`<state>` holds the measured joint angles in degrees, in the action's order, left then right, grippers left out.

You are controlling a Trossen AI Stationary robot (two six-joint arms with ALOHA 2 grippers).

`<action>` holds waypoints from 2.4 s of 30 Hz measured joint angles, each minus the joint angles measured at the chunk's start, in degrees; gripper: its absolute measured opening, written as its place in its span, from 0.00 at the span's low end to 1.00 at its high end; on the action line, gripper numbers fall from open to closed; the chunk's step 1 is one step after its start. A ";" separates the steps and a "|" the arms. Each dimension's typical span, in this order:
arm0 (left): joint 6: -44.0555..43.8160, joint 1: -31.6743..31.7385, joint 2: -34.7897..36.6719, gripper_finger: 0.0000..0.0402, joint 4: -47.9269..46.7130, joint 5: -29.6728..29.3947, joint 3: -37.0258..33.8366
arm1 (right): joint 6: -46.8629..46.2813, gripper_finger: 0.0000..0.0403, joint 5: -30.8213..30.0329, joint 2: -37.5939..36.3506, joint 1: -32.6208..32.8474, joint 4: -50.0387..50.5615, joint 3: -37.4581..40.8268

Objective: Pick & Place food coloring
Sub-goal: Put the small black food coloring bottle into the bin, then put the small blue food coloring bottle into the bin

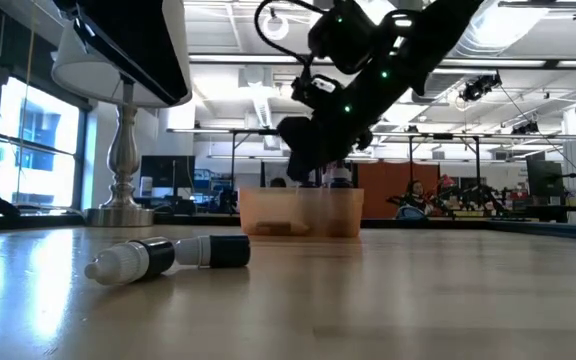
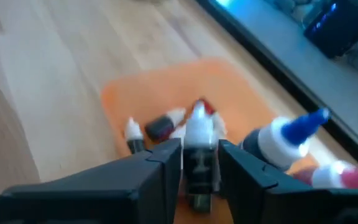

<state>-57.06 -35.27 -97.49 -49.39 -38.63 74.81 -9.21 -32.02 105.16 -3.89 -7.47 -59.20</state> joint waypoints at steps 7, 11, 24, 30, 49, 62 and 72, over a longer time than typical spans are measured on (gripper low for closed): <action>0.01 0.00 0.00 0.37 -0.04 0.02 0.00 | 4.82 0.38 3.92 -0.38 -0.27 -7.51 -0.04; -0.02 0.00 0.00 0.37 -0.03 0.54 0.00 | 5.81 0.42 4.38 -1.91 0.45 -8.74 -0.04; -2.62 -0.01 -1.29 0.37 6.67 7.27 -0.02 | -3.07 0.38 18.30 -18.67 12.84 11.49 -0.11; -1.33 0.84 -3.71 0.37 8.07 9.85 -0.11 | -14.09 0.37 18.39 -19.67 22.22 23.40 0.08; 16.55 5.33 -11.63 0.37 21.92 18.64 0.00 | -26.74 0.37 -0.54 -19.69 35.56 22.53 7.63; 15.54 5.66 -15.35 0.37 23.00 21.68 0.06 | -26.82 0.37 0.57 -19.69 35.51 22.19 7.63; 15.08 6.38 -17.79 0.37 22.70 21.53 0.24 | -26.84 0.37 4.72 -19.69 35.62 22.19 7.61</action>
<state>-41.99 -28.89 -115.28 -26.69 -17.10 75.05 -36.05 -27.31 85.47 31.73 14.72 -51.59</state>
